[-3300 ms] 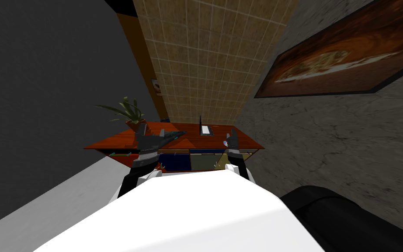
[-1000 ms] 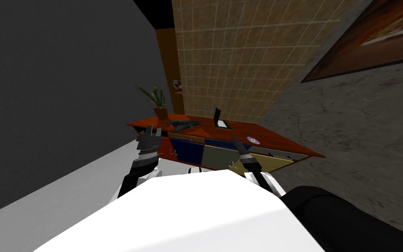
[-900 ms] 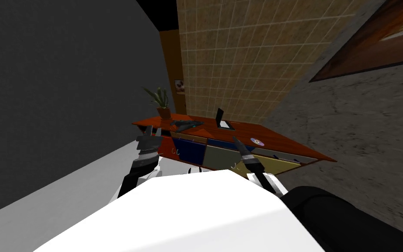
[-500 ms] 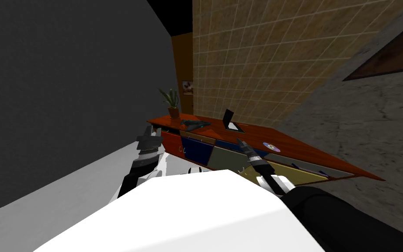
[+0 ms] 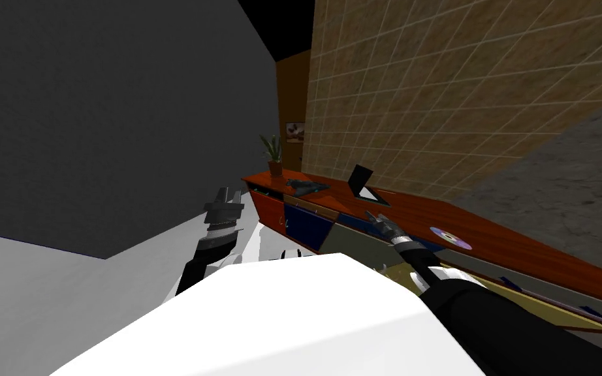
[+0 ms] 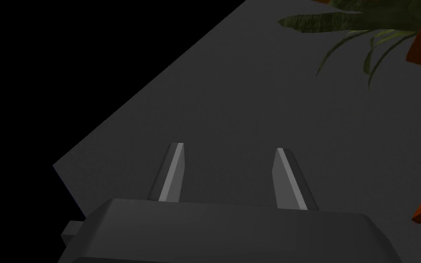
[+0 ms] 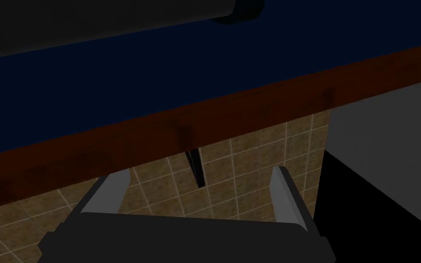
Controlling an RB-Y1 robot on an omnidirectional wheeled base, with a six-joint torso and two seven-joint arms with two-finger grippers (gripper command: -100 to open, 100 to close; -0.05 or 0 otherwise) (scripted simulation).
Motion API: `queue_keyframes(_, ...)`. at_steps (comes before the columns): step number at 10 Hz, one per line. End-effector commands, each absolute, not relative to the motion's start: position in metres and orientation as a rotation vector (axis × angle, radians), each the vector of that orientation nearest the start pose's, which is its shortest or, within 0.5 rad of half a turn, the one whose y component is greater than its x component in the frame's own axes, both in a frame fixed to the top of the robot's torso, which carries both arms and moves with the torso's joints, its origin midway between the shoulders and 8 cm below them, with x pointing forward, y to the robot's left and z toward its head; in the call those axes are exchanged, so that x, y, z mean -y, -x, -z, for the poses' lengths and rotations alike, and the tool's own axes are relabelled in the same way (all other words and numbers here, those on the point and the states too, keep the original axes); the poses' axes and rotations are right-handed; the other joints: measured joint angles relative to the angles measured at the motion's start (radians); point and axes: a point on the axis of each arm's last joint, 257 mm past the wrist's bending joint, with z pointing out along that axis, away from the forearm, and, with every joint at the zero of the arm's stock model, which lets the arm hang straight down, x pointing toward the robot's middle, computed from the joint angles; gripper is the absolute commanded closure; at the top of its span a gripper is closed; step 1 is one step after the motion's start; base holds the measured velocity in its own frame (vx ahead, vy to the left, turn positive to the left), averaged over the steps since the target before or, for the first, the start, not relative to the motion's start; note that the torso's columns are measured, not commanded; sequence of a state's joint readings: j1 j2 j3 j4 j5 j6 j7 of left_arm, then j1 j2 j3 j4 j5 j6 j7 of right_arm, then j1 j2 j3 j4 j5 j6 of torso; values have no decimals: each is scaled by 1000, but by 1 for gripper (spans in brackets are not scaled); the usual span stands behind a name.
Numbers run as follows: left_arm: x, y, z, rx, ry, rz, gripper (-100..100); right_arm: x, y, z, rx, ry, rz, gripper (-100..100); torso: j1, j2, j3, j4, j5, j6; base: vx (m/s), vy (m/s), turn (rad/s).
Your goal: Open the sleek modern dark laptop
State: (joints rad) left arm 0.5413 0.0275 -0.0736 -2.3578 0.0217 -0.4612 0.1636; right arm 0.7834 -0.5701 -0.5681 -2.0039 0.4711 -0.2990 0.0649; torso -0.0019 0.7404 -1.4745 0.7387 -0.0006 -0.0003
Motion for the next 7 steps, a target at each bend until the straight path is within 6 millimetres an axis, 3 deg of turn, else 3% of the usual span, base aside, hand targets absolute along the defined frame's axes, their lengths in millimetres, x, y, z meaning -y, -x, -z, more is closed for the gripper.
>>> queue_keyframes(1,-257,-335,-37,-578,726,1530,0,583,-289,105,-1596,-177,184,-100,1,-1,-1,0,0,0,7,142,339)
queue_keyframes(2,-257,-335,-37,-578,726,1530,0,587,-287,107,-1600,-182,192,-100,3,-2,-1,0,1,0,10,94,72)
queue_keyframes(4,-257,-335,-37,-578,726,1530,0,635,-268,102,-1663,-142,359,-100,0,-3,-2,-1,0,0,13,87,246)
queue_keyframes(5,-257,-335,-37,-578,726,1530,0,636,-267,102,-1663,-144,363,-100,1,-3,-2,-1,0,0,15,59,115)
queue_keyframes(7,-258,-335,-37,-578,726,1530,0,680,-249,90,-1713,-100,524,-100,1,-3,-2,-1,0,0,23,63,222)
